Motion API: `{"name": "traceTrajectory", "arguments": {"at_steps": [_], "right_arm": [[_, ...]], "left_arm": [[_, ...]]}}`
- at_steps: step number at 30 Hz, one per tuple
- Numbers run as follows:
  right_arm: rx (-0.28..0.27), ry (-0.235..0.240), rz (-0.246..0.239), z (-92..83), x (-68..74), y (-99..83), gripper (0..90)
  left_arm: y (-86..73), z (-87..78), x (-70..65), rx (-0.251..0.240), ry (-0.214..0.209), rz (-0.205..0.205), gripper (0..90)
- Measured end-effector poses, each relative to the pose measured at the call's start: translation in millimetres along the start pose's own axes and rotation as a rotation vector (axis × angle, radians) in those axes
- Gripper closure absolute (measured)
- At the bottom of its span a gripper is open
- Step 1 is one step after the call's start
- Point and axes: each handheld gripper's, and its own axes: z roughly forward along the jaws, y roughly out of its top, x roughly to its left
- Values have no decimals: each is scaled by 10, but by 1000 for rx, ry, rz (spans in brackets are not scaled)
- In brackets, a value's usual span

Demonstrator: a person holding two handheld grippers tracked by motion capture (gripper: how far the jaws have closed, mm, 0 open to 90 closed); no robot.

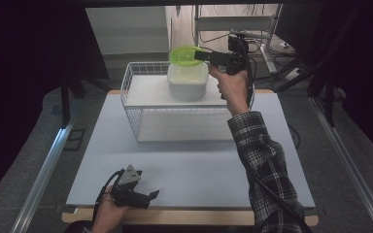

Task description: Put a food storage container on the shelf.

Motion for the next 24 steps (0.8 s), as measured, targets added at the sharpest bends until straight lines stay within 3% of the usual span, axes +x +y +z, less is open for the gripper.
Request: {"name": "traceTrajectory", "arguments": {"at_steps": [5,9,19,24], "right_arm": [[13,23,-65,-77,-18,-86,123],[26,16,-106,-145,-15,-168,99],[41,42,-157,-320,-60,-397,73],[58,41,-212,-400,-66,-545,67]], "left_arm": [[1,2,-2,1,2,-1,44],[1,-1,1,-2,1,-3,43],[0,-9,8,-13,-4,-13,40],[-1,0,11,-10,-5,-17,31]]}}
